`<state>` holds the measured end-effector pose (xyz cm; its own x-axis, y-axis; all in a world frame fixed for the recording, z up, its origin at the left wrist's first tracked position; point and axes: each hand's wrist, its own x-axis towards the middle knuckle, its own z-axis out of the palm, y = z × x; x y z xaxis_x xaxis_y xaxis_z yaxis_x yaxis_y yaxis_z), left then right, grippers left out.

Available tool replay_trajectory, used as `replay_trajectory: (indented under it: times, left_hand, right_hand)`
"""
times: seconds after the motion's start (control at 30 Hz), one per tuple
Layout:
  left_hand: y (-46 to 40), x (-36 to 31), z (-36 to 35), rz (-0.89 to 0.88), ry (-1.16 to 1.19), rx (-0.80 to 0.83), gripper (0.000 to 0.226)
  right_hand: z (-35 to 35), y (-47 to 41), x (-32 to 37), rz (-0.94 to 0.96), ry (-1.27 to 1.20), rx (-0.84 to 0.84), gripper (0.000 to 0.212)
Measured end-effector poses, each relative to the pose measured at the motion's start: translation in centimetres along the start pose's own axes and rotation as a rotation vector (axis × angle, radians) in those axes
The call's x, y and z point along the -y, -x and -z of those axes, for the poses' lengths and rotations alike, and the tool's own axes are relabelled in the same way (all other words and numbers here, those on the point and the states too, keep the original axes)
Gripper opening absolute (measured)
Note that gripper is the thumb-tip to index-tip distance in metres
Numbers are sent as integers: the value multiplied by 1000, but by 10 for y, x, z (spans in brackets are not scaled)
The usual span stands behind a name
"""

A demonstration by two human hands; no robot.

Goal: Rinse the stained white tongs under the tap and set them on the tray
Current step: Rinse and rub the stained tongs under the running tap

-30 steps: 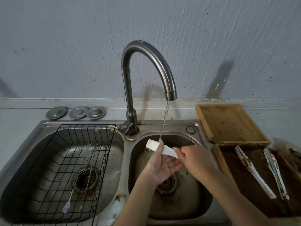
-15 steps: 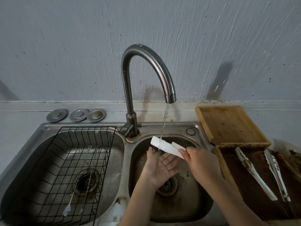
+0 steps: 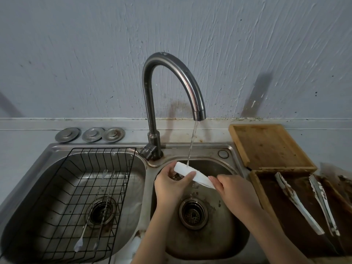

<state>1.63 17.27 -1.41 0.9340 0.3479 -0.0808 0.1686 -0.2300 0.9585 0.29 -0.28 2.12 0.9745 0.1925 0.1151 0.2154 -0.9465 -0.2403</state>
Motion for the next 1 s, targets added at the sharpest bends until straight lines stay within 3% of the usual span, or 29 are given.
replay_trajectory:
  times: [0.17, 0.37, 0.57, 0.7, 0.87, 1.0]
  left_hand:
    - [-12, -2, 12, 1, 7, -77, 18]
    - [-16, -2, 16, -21, 15, -49, 18]
    - [-9, -13, 3, 263, 391, 222, 30]
    - [-7, -24, -4, 338, 629, 264, 16]
    - [-8, -25, -3, 303, 772, 282, 21]
    - [-9, -22, -5, 368, 988, 297, 32]
  right_hand:
    - [-1, 2, -3, 78, -14, 15, 40]
    - [0, 5, -3, 128, -142, 55, 29]
    - [3, 4, 2, 244, 26, -138, 16]
    - [6, 7, 5, 250, 75, -201, 16]
    - [6, 9, -1, -21, -93, -328, 44]
    - [6, 7, -14, -344, -203, -68, 30]
